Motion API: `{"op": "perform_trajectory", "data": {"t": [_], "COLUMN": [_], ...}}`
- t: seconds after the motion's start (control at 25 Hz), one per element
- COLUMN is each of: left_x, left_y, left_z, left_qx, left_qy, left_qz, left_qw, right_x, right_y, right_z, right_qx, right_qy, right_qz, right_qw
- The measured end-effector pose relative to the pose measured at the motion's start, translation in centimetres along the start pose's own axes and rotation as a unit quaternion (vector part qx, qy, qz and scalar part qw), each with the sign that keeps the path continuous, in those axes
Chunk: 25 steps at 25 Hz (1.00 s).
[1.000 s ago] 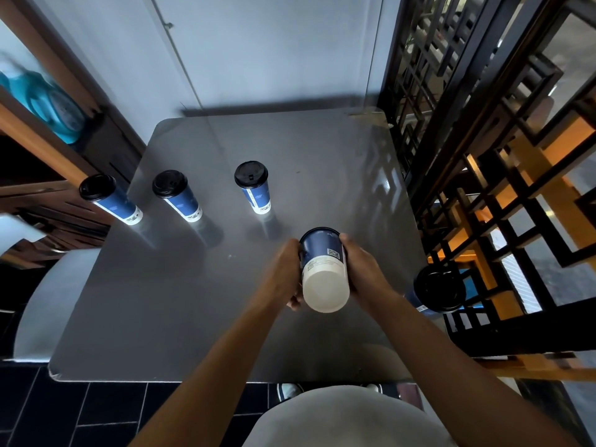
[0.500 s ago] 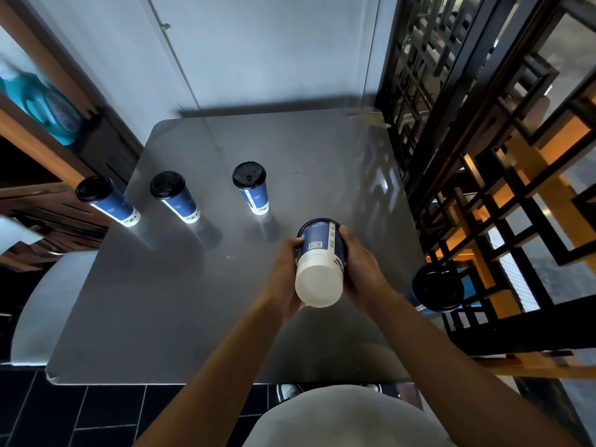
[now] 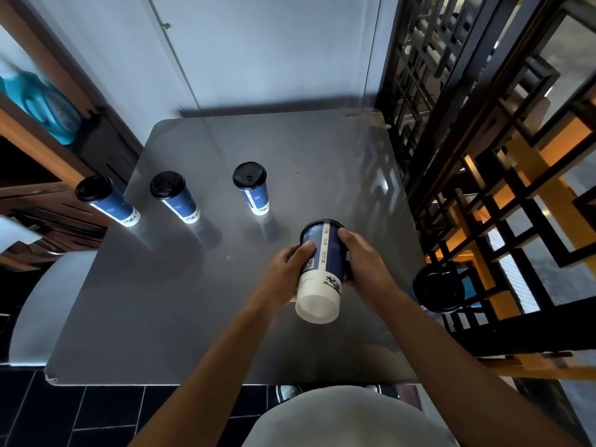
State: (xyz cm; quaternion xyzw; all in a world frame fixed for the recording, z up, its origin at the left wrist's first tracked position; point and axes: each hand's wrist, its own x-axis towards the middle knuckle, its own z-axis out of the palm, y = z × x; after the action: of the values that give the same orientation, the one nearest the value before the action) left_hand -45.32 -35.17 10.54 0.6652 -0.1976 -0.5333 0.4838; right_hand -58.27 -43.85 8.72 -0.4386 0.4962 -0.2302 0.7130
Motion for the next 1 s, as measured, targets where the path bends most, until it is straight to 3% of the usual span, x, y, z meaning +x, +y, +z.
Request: {"op": "perform_trajectory", "data": {"t": [0.2, 0.32, 0.4, 0.56, 1.0], "left_x": [0.1, 0.3, 0.4, 1.4, 13.1], "left_y": [-1.2, -1.9, -2.6, -3.7, -2.9], "left_z": [-0.9, -2.0, -2.4, -2.4, -1.8], "left_qx": [0.005, -0.016, -0.007, 0.066, 0.225], "left_qy": [0.023, 0.031, 0.009, -0.018, 0.013], "left_qz": [0.001, 0.016, 0.031, 0.078, 0.159], "left_qw": [1.0, 0.999, 0.999, 0.995, 0.961], "right_x": [0.0, -0.2, 0.0, 1.2, 9.2], "right_y": [1.1, 1.9, 2.5, 3.4, 0.7], "right_z": [-0.8, -2.3, -2.9, -2.3, -0.3], "right_qx": [0.018, -0.093, -0.191, -0.301, -0.363], "right_qy": [-0.07, -0.151, -0.161, -0.101, 0.059], "right_qz": [-0.008, -0.006, -0.007, -0.032, -0.084], "right_qw": [0.997, 0.984, 0.968, 0.948, 0.926]}}
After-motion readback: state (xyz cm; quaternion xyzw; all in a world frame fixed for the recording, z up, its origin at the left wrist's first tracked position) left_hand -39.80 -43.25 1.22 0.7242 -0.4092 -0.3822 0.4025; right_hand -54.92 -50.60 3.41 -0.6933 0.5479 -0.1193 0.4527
